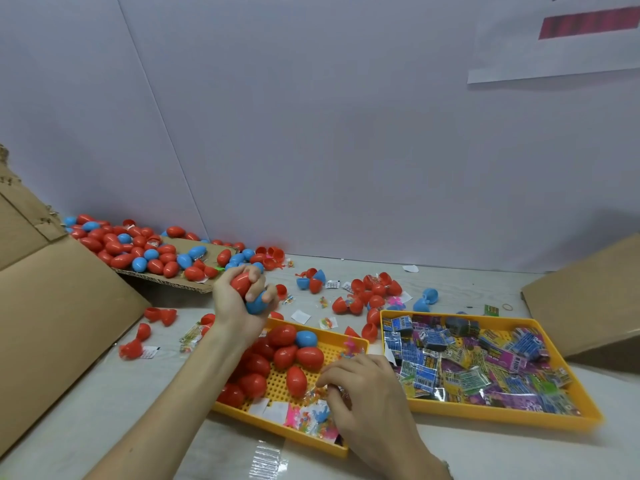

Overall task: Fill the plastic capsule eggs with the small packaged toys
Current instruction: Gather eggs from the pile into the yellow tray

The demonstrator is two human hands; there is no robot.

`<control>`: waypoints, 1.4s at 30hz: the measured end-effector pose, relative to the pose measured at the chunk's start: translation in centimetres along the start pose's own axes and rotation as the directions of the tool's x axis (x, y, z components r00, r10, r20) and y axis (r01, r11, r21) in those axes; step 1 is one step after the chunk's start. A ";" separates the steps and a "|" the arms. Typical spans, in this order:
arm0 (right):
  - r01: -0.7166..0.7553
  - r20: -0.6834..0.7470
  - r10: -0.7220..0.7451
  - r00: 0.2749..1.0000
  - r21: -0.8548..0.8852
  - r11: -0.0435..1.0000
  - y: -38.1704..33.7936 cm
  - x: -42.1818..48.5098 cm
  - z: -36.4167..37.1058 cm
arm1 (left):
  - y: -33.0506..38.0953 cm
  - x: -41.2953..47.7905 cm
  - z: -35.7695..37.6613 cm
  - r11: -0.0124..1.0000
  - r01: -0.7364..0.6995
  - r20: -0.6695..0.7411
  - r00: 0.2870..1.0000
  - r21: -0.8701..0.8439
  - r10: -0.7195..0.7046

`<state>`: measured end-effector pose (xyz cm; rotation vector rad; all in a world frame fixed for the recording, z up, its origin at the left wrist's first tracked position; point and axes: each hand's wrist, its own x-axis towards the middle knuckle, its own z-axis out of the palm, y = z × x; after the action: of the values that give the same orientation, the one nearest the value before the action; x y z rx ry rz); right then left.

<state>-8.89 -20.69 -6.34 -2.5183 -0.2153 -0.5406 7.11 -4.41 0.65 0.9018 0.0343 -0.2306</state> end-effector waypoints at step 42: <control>0.061 0.012 -0.062 0.998 0.067 0.996 0.4 0.3 -1.1 | -4.0 1.7 0.6 -0.083 -0.419 0.379 0.877 0.904 -0.296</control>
<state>-8.87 -21.62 -5.51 -2.4585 -0.3121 -0.5319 7.85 -7.59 -2.24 2.4563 -0.8420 -0.3929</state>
